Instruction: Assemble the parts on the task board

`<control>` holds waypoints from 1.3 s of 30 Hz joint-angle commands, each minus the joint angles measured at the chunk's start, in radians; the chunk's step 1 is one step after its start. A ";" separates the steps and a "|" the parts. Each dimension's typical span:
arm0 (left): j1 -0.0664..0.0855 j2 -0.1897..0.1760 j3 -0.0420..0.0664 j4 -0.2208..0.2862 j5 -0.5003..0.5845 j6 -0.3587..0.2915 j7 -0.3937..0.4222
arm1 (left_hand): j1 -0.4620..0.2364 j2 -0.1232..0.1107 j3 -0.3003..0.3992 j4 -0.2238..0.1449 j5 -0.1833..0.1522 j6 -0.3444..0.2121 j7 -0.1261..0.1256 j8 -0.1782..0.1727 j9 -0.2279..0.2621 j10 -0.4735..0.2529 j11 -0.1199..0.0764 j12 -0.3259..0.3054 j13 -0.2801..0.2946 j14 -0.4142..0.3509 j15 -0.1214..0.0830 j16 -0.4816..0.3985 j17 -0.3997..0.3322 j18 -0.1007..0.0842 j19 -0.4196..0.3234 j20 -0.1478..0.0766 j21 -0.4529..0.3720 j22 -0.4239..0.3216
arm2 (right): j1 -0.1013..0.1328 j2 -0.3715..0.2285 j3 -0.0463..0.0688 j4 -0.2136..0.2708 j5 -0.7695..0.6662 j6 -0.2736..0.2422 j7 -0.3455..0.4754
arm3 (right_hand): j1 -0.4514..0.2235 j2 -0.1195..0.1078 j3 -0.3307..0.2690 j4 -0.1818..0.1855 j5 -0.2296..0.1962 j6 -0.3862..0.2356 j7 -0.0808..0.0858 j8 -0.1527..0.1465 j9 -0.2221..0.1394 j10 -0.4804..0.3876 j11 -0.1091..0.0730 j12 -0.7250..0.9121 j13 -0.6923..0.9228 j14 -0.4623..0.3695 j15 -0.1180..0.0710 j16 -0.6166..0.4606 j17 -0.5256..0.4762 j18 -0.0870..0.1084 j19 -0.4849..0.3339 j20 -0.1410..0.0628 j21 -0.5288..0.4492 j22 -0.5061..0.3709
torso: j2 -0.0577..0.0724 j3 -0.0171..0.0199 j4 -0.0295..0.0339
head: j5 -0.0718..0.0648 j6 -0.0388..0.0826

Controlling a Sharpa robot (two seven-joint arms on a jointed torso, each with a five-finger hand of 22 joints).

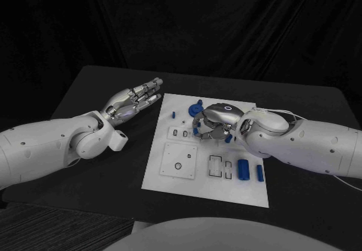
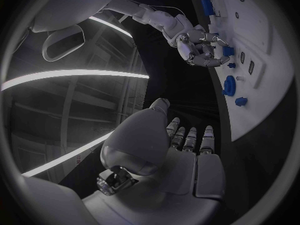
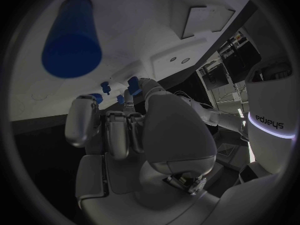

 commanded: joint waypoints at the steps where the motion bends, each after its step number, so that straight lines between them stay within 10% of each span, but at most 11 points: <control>1: -0.001 0.001 0.001 0.002 0.001 0.012 0.054 | -0.007 0.003 0.005 0.000 -0.002 -0.003 0.005 0.003 0.001 -0.001 0.006 -0.004 -0.001 0.001 0.006 -0.004 -0.001 0.013 0.001 0.010 -0.006 -0.001 | -0.003 0.000 0.001 -0.001 -0.018 0.005 -0.022 | 0.008 -0.004 -0.002 -0.006 -0.004 -0.006 -0.003 0.003 0.001 0.105 0.008 0.003 0.263 0.099 0.006 -0.006 0.234 0.013 -0.007 0.001 -0.007 0.161 | 0.000 -0.0001 0.0001 | 0.000 0.000; 39: -0.002 0.003 0.001 -0.001 0.001 0.019 0.052 | -0.008 0.003 0.007 0.000 -0.002 -0.002 0.005 0.003 0.001 -0.001 0.005 -0.004 -0.001 0.001 0.006 -0.004 -0.001 0.013 0.001 0.010 -0.006 -0.001 | -0.009 0.010 0.001 -0.012 -0.019 0.039 -0.038 | -0.025 -0.012 -0.008 -0.036 -0.145 -0.106 0.010 -0.053 -0.037 0.105 0.013 0.003 0.263 0.095 0.011 -0.021 0.218 0.019 -0.016 0.008 -0.042 0.153 | 0.000 -0.0001 0.0000 | -0.001 0.000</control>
